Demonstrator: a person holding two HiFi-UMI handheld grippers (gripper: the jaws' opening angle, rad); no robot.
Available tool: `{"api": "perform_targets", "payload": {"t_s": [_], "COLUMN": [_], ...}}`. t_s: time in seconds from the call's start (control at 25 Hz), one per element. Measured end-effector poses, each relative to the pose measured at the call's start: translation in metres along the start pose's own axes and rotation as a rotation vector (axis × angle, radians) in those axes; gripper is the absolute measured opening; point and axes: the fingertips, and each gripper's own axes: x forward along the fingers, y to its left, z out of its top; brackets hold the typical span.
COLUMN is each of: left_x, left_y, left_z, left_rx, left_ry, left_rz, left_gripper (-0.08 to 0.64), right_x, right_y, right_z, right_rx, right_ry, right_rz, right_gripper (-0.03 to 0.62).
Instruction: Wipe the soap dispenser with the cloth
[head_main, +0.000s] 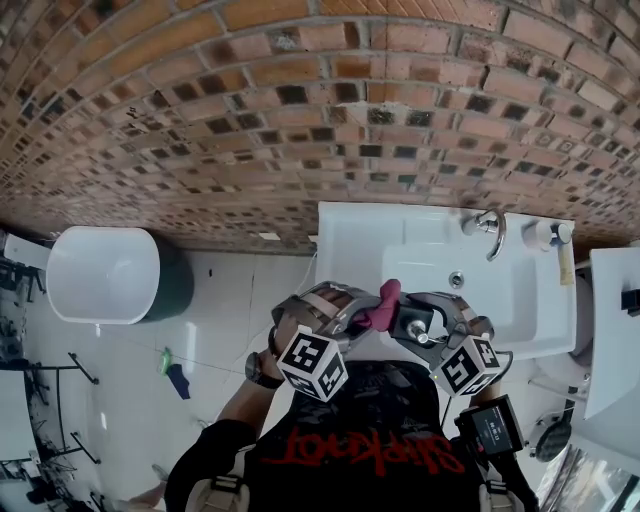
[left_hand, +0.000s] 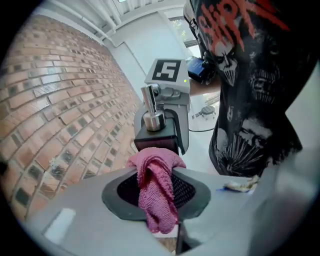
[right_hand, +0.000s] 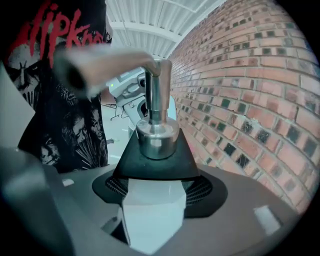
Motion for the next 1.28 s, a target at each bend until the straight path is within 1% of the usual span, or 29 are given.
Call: {"api": "perform_targets", "payload": {"t_s": [0.16, 0.28, 0.36, 0.44, 0.48, 0.52, 0.56, 0.64, 0.68, 0.72, 0.8, 0.88, 0.92, 1.0, 1.04, 1.08, 1.12, 1.16, 1.24, 1.28], "left_x": [-0.01, -0.015, -0.022, -0.038, -0.047, -0.052, -0.052, -0.043, -0.037, -0.033, -0.026, -0.019, -0.014, -0.002, 0.005, 0.012, 0.018, 0.023, 0.033, 0.037], "left_y": [0.007, 0.011, 0.016, 0.024, 0.029, 0.034, 0.038, 0.04, 0.037, 0.034, 0.026, 0.018, 0.015, 0.006, 0.001, -0.005, -0.012, -0.017, -0.022, -0.024], "left_z": [0.019, 0.027, 0.035, 0.048, 0.053, 0.054, 0.048, 0.023, 0.009, -0.002, -0.018, -0.034, -0.046, -0.072, -0.085, -0.093, -0.095, -0.09, -0.072, -0.067], "left_rx": [-0.041, -0.118, -0.206, -0.317, -0.359, -0.38, -0.382, -0.359, -0.348, -0.341, -0.321, -0.276, -0.246, -0.178, -0.141, -0.106, -0.077, -0.058, -0.021, 0.007], "left_ry": [-0.101, -0.2, -0.312, -0.482, -0.55, -0.572, -0.543, -0.396, -0.324, -0.272, -0.197, -0.091, -0.019, 0.154, 0.237, 0.296, 0.321, 0.315, 0.288, 0.302], "left_rz": [0.005, 0.007, -0.005, -0.023, -0.019, 0.002, 0.034, 0.092, 0.105, 0.107, 0.095, 0.088, 0.087, 0.076, 0.061, 0.039, 0.014, -0.01, -0.036, -0.042], "left_gripper": [0.098, 0.098, 0.098, 0.098, 0.098, 0.098, 0.098, 0.098, 0.098, 0.098, 0.099, 0.099, 0.1, 0.1, 0.1, 0.1, 0.1, 0.1, 0.1, 0.1], "right_x": [-0.003, -0.006, -0.007, -0.008, -0.008, -0.009, -0.01, -0.016, -0.019, -0.022, -0.028, -0.034, -0.038, -0.046, -0.049, -0.049, -0.047, -0.043, -0.029, -0.023], "right_y": [-0.003, -0.006, -0.008, -0.009, -0.009, -0.009, -0.008, -0.009, -0.01, -0.012, -0.017, -0.021, -0.022, -0.021, -0.02, -0.018, -0.016, -0.014, -0.007, -0.004], "right_z": [-0.004, -0.004, -0.004, -0.007, -0.009, -0.009, -0.009, -0.006, -0.005, -0.003, 0.004, 0.011, 0.016, 0.03, 0.037, 0.042, 0.045, 0.044, 0.034, 0.028], "right_rx": [0.02, 0.031, 0.037, 0.065, 0.079, 0.095, 0.113, 0.139, 0.142, 0.137, 0.114, 0.096, 0.084, 0.059, 0.052, 0.05, 0.054, 0.062, 0.072, 0.07], "right_ry": [-0.005, -0.015, -0.028, -0.036, -0.04, -0.049, -0.068, -0.121, -0.144, -0.162, -0.187, -0.204, -0.216, -0.248, -0.267, -0.284, -0.29, -0.276, -0.198, -0.158], "right_rz": [-0.007, -0.016, -0.021, -0.021, -0.02, -0.016, -0.012, -0.011, -0.013, -0.018, -0.035, -0.051, -0.053, -0.04, -0.03, -0.021, -0.013, -0.006, 0.014, 0.023], "right_gripper": [0.3, 0.301, 0.301, 0.301, 0.3, 0.3, 0.3, 0.301, 0.301, 0.301, 0.301, 0.301, 0.301, 0.301, 0.301, 0.301, 0.301, 0.301, 0.301, 0.301]}}
